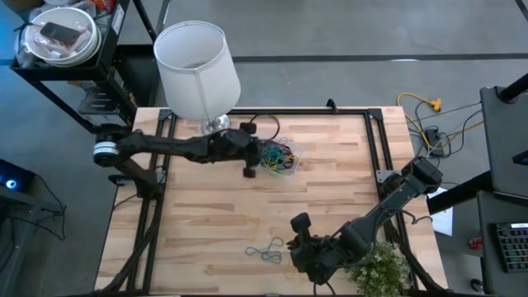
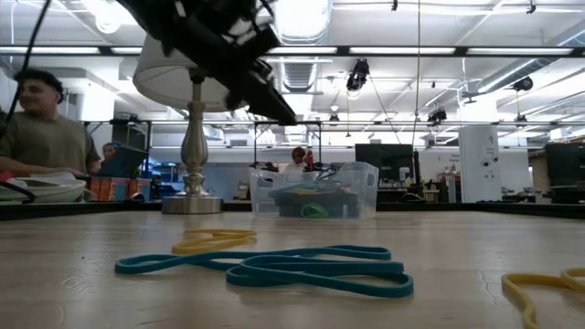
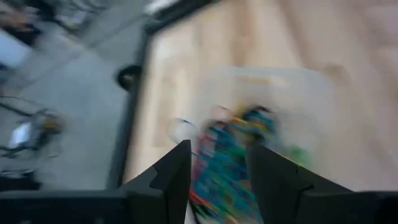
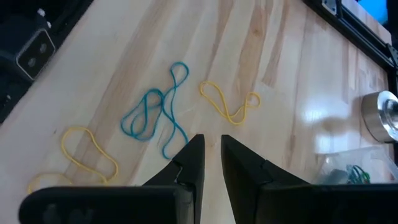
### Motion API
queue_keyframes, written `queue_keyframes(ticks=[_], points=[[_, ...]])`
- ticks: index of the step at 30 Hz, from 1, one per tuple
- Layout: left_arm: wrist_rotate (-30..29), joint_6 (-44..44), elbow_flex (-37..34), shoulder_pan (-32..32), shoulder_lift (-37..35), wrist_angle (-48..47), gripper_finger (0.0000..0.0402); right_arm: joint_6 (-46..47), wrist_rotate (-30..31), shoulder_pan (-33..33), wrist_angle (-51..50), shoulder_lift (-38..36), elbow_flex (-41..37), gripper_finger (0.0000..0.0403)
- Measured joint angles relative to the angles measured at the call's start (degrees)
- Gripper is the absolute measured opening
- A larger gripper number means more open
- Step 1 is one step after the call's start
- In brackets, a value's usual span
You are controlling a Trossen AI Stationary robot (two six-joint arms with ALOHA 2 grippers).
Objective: Pick and place rubber bands into bin
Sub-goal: Put the blue rubber bands into the bin
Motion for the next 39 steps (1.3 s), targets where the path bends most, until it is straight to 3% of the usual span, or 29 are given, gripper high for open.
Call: queue_keyframes(ticks=[5, 8, 13, 15, 20, 25, 39], points=[[4.11, -4.41, -3.05, -5.74, -8.38, -11.94, 0.0137, -1.09, -0.29, -0.74, 7.77, 0.0, -3.85, 0.0047], [8.13, -7.33, -6.74, -10.2, -13.47, -14.51, 0.0137, -4.5, -2.46, -1.63, 15.62, 0.26, -7.47, 0.0047], [9.51, -9.14, -14.99, -18.25, -20.87, -12.7, 0.0137, -10.31, -18.07, -4.42, 31.65, 1.39, -13.07, 0.0047], [9.46, -9.34, -18.2, -20.93, -23.33, -10.86, 0.0137, -10.2, -22.56, -5.66, 33.58, 1.83, -14.49, 0.0047], [9.45, -10.22, -24.37, -24.77, -28.56, -3.67, 0.0137, -6.19, -24.12, -9.25, 34.51, 2.6, -16.26, 0.0047], [9.27, -10.69, -25.44, -25.94, -32.9, -4.18, 0.0137, -5.78, -24.24, -11.73, 34.71, 2.69, -18.02, 0.0047], [9.32, -10.76, -26.84, -27.19, -35.46, -3.78, 0.0137, -3.97, -26.93, -13.29, 52.01, 2.69, -28.22, 0.0047]])
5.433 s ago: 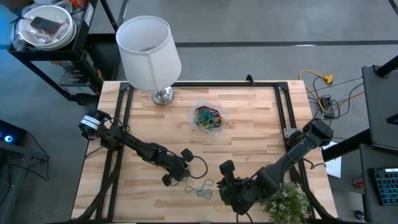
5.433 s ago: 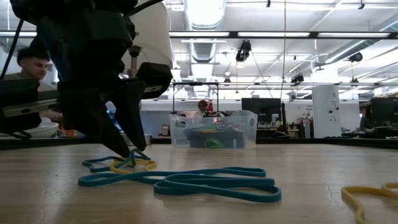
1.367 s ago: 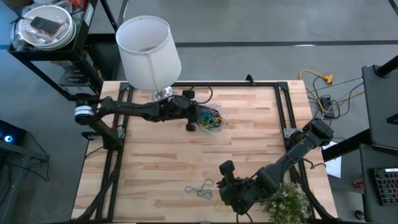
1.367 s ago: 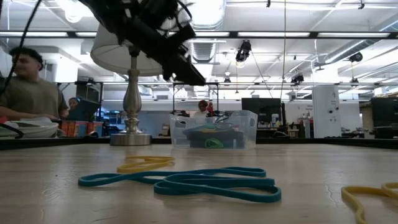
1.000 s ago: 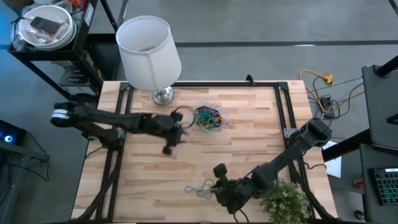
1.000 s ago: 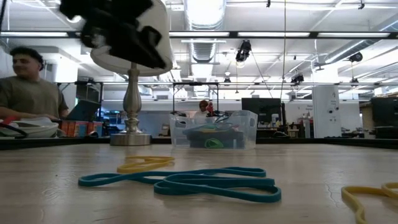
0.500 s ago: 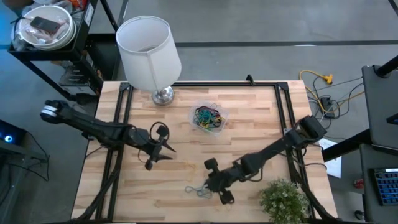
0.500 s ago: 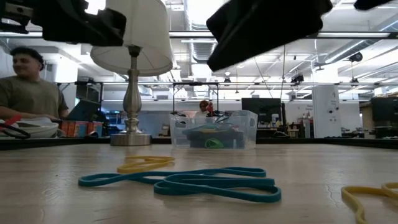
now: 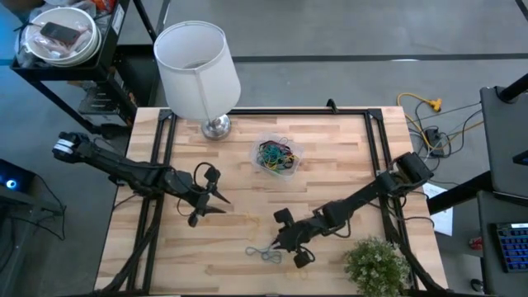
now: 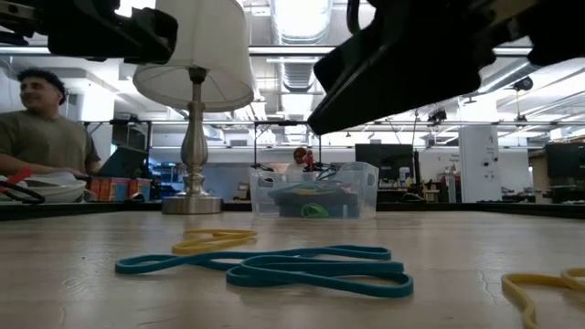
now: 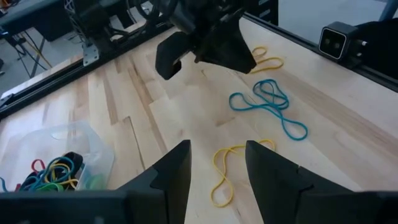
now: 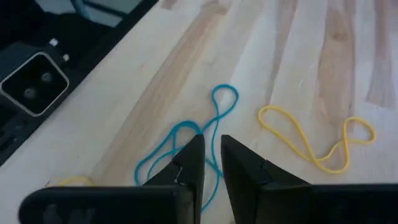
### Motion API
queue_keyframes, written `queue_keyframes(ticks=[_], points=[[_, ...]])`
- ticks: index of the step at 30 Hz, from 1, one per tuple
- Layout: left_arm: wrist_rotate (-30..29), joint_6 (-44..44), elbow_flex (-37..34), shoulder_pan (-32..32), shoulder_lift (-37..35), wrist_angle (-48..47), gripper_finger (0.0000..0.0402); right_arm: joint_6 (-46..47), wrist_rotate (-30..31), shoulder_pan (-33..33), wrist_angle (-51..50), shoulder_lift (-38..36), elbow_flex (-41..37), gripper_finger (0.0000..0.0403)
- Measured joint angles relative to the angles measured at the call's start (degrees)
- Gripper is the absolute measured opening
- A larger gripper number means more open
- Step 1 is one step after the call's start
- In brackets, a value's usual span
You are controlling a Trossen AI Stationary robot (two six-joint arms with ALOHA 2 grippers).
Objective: Pick and place rubber bands into bin
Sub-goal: Put the blue rubber bands into the bin
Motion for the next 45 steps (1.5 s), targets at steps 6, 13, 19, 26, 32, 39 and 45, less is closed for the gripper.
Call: queue_keyframes(ticks=[6, 13, 19, 26, 32, 39, 45], points=[[0.0, 0.04, 0.0, 0.0, 0.12, 0.08, 0.0137, 1.77, -0.48, -0.05, 5.25, 0.0, -3.43, 0.0047], [0.04, 0.04, -0.09, 0.0, 0.39, 0.29, 0.0137, 1.09, -0.23, -0.07, 11.25, 2.37, -4.66, 0.0049], [0.13, 0.04, -0.07, -0.02, 0.55, 0.73, 0.0137, -1.41, -0.3, -0.76, 5.04, 8.38, 2.07, 0.007], [0.11, 0.04, -0.28, -0.02, 0.74, 0.56, 0.0137, 1.05, -0.61, -1.09, -0.94, 8.26, 5.58, 0.0093], [0.11, 0.04, -0.28, -0.02, 0.76, 0.48, 0.0137, 3.78, -0.7, -1.18, -1.74, 8.37, 3.55, 0.0097], [-0.02, 0.04, -0.28, -0.02, 0.78, 0.56, 0.0137, 3.89, -0.71, -1.18, -1.42, 8.36, 3.14, 0.0085], [0.0, 0.02, -0.28, -0.02, 0.79, 0.5, 0.0137, 4.1, -0.69, -1.18, -1.25, 8.49, 3.14, 0.0074]])
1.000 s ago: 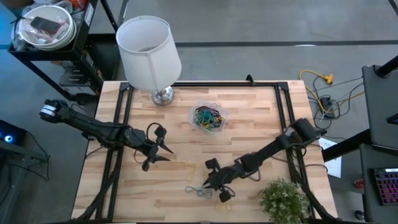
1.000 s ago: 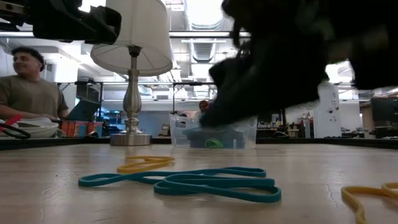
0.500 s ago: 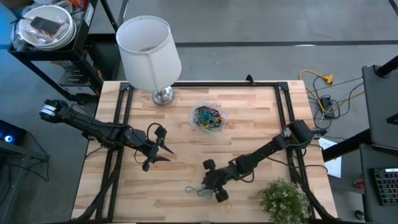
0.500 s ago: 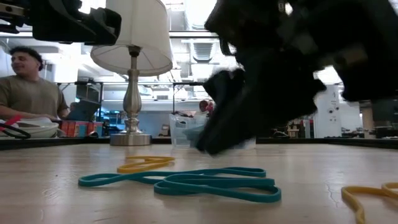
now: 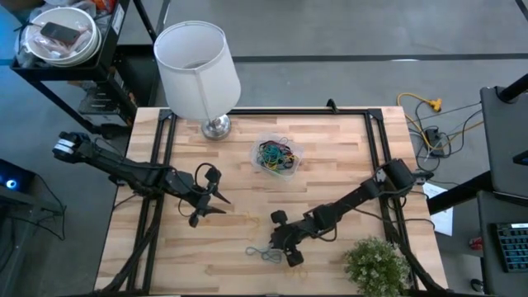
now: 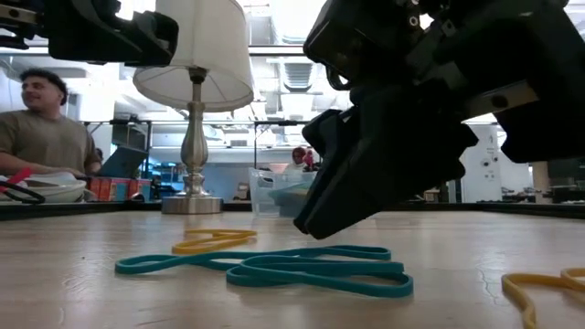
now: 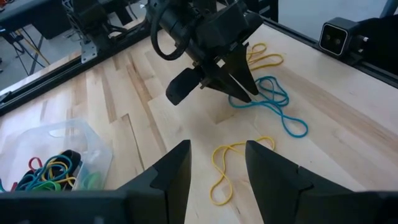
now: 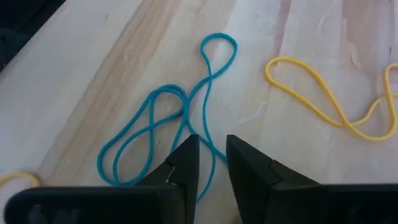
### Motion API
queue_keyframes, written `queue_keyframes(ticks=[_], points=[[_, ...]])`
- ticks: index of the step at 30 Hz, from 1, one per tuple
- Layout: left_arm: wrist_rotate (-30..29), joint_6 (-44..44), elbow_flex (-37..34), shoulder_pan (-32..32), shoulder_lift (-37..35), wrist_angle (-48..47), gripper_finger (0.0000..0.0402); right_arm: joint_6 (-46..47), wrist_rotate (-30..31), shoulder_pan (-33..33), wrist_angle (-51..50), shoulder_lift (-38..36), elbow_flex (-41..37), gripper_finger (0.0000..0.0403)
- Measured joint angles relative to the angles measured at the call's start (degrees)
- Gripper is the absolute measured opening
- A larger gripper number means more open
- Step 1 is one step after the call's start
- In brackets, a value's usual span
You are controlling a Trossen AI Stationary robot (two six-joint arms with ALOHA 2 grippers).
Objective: Pick and place rubber bands into bin
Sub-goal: Put the blue rubber bands into the bin
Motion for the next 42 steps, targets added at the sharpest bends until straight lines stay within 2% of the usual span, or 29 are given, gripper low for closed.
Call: queue_keyframes(ticks=[15, 21, 26, 33, 42], points=[[0.0, -0.02, -0.2, 0.0, 0.0, -0.06, 0.0137, -0.26, -0.26, -0.98, -1.64, 3.82, 2.66, 0.0066], [0.02, -0.02, -0.46, 0.0, 0.0, -0.05, 0.0137, -4.27, -0.25, -0.89, -3.54, 3.83, 3.69, 0.0017], [0.02, -0.02, -0.63, 0.0, 0.0, -0.02, 0.0137, -6.5, 0.9, -0.23, -5.9, 3.22, 4.85, 0.0009], [0.02, -0.01, -0.7, 0.0, 0.02, 0.07, 0.0137, -8.49, 10.27, 1.63, -14.57, -0.91, 7.42, 0.0008], [0.02, 0.0, -0.76, -0.01, 0.04, 0.45, 0.0137, -13.91, 23.15, 4.19, -17.93, -7.58, 8.16, 0.0008]])
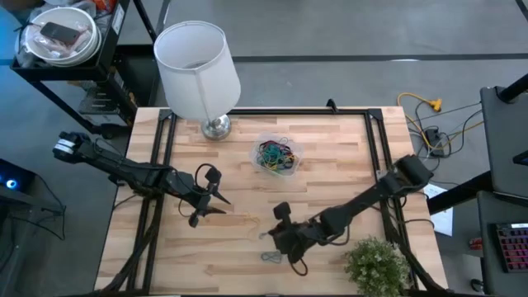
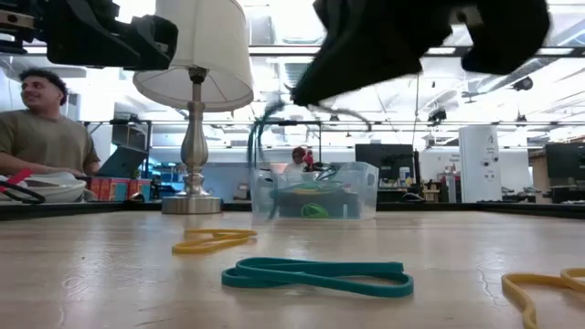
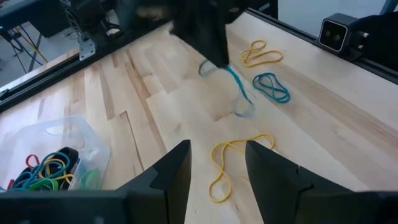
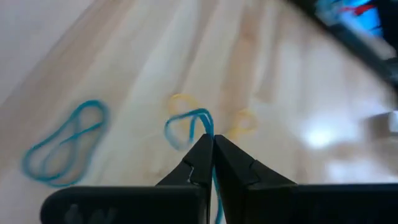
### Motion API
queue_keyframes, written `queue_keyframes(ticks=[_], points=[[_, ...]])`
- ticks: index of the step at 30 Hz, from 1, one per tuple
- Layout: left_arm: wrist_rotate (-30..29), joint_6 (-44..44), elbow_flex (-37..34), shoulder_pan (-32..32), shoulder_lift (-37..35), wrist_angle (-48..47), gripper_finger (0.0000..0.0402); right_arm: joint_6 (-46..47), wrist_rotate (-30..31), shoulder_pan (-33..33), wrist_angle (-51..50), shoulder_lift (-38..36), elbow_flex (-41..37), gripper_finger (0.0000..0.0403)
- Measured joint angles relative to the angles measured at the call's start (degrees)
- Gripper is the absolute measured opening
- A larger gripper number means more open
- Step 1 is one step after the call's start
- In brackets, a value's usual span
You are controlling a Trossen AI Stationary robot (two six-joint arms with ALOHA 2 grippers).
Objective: Pick and place rubber bands into bin
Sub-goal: Put the blue rubber bands into the bin
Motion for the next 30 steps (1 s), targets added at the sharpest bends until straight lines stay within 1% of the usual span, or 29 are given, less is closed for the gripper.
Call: queue_keyframes(ticks=[6, 13, 23, 30], points=[[0.0, 0.0, 0.0, 0.01, -0.02, 0.02, 0.0137, -6.44, 11.02, 0.39, -0.47, -3.59, 0.0, 0.0008], [0.0, 0.0, 0.0, 0.01, -0.02, -0.01, 0.0137, -11.55, 16.17, -3.37, -0.04, -6.41, 0.02, 0.0008], [0.0, 0.0, -0.04, 0.01, -0.02, -0.03, 0.0137, -12.56, 16.52, -14.54, -0.18, -8.32, 0.02, 0.0008], [0.0, 0.0, -0.09, 0.01, -0.02, -0.06, 0.0137, -6.91, 15.79, -23.56, -2.51, -8.32, 0.02, 0.0008]])
